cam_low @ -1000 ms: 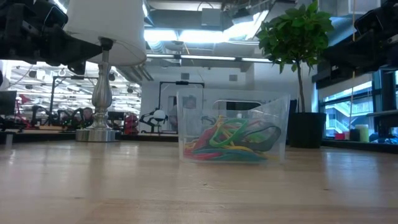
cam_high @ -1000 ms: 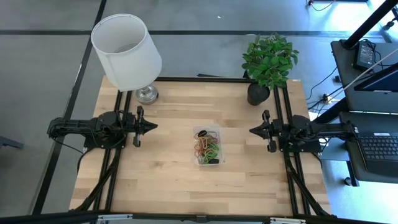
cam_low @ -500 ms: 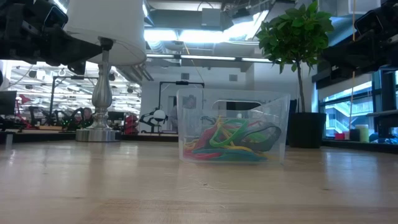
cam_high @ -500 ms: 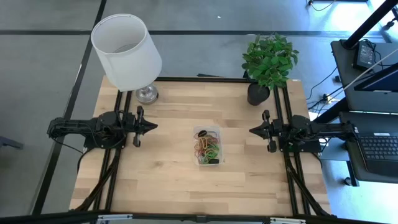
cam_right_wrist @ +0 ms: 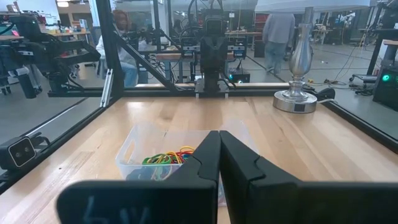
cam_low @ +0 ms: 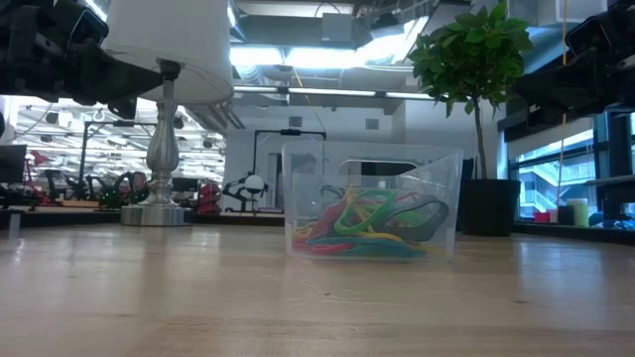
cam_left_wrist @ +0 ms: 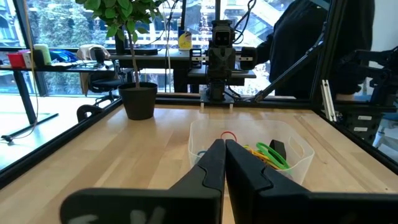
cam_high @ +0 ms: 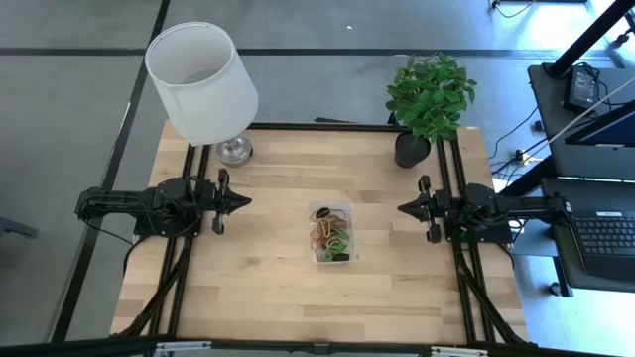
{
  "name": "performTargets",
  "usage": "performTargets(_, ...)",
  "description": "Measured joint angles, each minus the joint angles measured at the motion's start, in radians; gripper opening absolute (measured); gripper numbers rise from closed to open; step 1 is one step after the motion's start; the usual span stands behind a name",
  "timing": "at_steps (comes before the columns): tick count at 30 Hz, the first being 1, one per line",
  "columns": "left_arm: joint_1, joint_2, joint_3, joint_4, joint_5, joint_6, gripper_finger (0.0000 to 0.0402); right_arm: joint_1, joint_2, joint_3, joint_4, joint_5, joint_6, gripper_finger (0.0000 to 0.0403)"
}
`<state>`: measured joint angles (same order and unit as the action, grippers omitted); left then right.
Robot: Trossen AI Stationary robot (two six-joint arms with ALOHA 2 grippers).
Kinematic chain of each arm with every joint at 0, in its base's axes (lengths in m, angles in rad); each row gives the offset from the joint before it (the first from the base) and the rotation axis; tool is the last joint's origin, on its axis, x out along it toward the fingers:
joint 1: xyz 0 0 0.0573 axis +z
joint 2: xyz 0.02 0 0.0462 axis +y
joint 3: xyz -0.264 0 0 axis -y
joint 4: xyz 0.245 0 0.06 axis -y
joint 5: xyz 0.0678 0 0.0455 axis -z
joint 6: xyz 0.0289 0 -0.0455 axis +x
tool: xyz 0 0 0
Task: Pick and place rubber bands into bin
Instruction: Return to Home Position
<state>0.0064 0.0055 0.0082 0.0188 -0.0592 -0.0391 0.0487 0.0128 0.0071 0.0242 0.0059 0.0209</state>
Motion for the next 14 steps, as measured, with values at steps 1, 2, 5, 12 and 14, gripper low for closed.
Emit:
performTargets(1, 0.0, 0.0, 0.0, 0.0, 0.0, 0.0, 0.0006, 0.0, 0.0, 0.0, 0.0, 0.0, -0.001, 0.0012)
performTargets(2, 0.0, 0.0, 0.0, 0.0, 0.0, 0.0, 0.0006, 0.0, 0.0, 0.0, 0.0, 0.0, -0.001, 0.0012)
performTargets(5, 0.0, 0.0, 0.0, 0.0, 0.0, 0.0, 0.0008, 0.0, 0.0, 0.0, 0.0, 0.0, 0.001, 0.0012)
performTargets(12, 0.0, 0.0, 0.0, 0.0, 0.0, 0.0, 0.0006, 0.0, 0.0, 0.0, 0.0, 0.0, -0.001, 0.0012)
performTargets(14, 0.0, 0.0, 0.0, 0.0, 0.0, 0.0, 0.0008, 0.0, 0.0, 0.0, 0.0, 0.0, 0.001, 0.0012)
